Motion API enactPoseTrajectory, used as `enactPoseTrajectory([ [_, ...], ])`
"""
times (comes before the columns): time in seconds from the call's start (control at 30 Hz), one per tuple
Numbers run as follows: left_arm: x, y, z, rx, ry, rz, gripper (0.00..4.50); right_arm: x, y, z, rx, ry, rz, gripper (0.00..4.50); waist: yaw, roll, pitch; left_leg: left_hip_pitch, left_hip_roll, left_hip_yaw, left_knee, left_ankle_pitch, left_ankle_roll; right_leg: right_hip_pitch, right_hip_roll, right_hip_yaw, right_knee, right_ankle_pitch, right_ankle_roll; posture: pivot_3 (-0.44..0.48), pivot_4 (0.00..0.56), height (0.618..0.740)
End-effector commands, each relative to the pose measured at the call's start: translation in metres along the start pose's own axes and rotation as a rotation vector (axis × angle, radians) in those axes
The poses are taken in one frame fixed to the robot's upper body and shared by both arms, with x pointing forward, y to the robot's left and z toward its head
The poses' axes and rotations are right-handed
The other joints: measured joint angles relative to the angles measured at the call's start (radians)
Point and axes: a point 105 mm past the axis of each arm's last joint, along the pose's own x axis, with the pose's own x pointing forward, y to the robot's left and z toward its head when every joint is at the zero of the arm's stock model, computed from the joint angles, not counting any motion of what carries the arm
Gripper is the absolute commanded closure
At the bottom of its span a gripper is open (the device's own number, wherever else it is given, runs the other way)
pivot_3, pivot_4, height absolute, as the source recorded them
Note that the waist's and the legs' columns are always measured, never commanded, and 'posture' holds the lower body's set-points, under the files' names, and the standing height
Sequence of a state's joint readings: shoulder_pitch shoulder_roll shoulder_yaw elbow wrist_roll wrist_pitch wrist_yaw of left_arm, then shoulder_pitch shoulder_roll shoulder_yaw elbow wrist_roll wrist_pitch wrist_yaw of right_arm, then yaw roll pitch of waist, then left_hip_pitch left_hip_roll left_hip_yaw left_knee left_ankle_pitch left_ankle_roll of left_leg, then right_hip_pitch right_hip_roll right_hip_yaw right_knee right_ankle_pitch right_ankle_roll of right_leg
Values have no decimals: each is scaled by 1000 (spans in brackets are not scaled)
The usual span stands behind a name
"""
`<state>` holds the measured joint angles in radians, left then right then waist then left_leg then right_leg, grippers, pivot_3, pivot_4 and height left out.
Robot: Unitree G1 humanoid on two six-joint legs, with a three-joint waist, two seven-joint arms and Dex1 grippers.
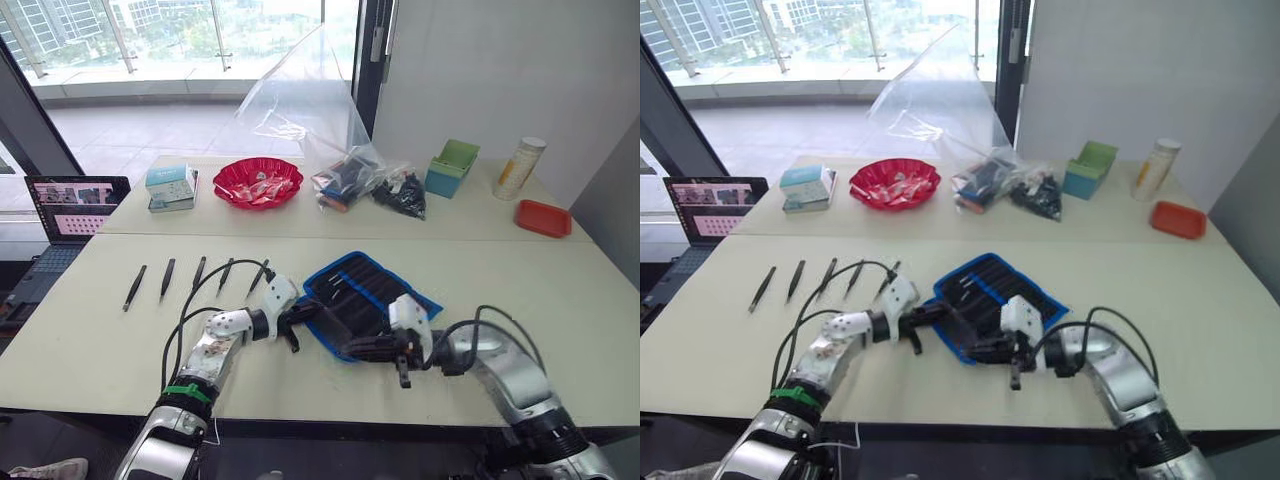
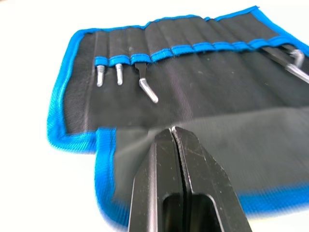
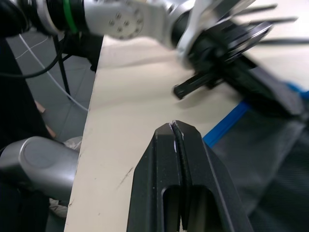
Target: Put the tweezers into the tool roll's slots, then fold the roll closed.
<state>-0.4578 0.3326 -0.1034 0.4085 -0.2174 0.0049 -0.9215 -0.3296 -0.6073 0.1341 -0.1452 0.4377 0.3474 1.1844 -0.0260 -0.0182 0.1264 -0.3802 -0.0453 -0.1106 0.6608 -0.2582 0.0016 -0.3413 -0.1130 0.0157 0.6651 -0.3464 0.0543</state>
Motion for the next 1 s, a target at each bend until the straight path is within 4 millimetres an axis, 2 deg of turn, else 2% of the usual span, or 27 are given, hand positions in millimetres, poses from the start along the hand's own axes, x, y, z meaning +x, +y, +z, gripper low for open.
enactPoseTrajectory([
  [0.03, -19, 5, 49, 49, -154, -14, 4481, -20, -9, 18, -24, -45, -68, 4500, 8, -1, 1, -6, 0, 0, 0, 1, -1, -6, 0, 0, 1, 0, 0, 0, 150, 740],
  [0.1, -34, 8, 56, 42, -162, 8, 4481, -34, -16, 19, -23, -37, -123, 4500, 11, -1, 1, -11, -1, 0, 1, 5, -9, -12, -1, 0, 3, 0, 0, 0, 150, 740],
  [0.2, -54, 13, 59, 38, -149, 44, 4481, -51, -24, 22, -21, -41, -183, 4500, 12, 0, 2, -11, -3, 1, 1, 5, -8, -11, -2, 0, 4, 0, 0, 0, 150, 740],
  [0.3, -100, 27, 56, 29, -105, 149, 3755, -85, -36, 28, 45, -81, -256, 4500, 7, 0, 7, -11, -3, 1, 1, 4, -8, -11, -2, 0, 2, 0, 0, 0, 150, 740],
  [0.37, -142, 33, 42, 15, -35, 240, 3139, -106, -43, 24, 32, -29, -302, 3967, 1, 1, 11, -11, -1, 1, 0, 2, -4, -11, -1, 1, 1, 0, 0, 0, 150, 740],
  [0.43, -175, 35, 32, 8, 23, 312, 2464, -118, -48, 24, 14, 5, -321, 3391, -5, 3, 13, -10, 0, 2, -1, 1, -2, -12, 0, 1, 1, 0, 0, 0, 150, 740],
  [0.53, -210, 41, 24, -22, 37, 439, 1493, -127, -51, 32, -6, -1, -322, 2381, -2, 5, 15, -9, 1, 2, -2, 1, -1, -11, -1, 1, 1, 0, 0, 0, 150, 740],
  [0.63, -258, 45, 15, -87, 4, 653, 475, -141, -54, 42, 42, -36, -337, 1328, 3, 5, 16, -10, 2, 4, -1, 1, -1, -11, -1, 2, 0, 0, 0, 0, 150, 740],
  [0.67, -269, 43, 13, -99, -1, 698, 115, -144, -55, 43, 55, -43, -340, 971, 5, 5, 17, -10, 2, 4, -1, 1, -1, -11, -1, 2, 0, 0, 0, 0, 150, 740],
  [0.77, -299, 39, 6, -130, -11, 818, 0, -153, -51, 43, 116, -37, -332, 16, 13, 5, 17, -10, 2, 4, -2, 0, 0, -11, -1, 2, 0, 0, 0, 0, 150, 740],
  [0.83, -311, 38, 2, -147, -9, 862, 0, -156, -47, 41, 155, -23, -308, 16, 19, 5, 17, -10, 2, 4, -2, 0, 0, -11, -2, 2, 0, 0, 0, 0, 150, 740],
  [1.0, -328, 42, -13, -187, -21, 970, 0, -166, -46, 61, 188, -131, -296, 16, 20, 5, 17, -11, 3, 5, -2, 0, 0, -11, -2, 3, -1, 0, 0, 0, 150, 740],
])
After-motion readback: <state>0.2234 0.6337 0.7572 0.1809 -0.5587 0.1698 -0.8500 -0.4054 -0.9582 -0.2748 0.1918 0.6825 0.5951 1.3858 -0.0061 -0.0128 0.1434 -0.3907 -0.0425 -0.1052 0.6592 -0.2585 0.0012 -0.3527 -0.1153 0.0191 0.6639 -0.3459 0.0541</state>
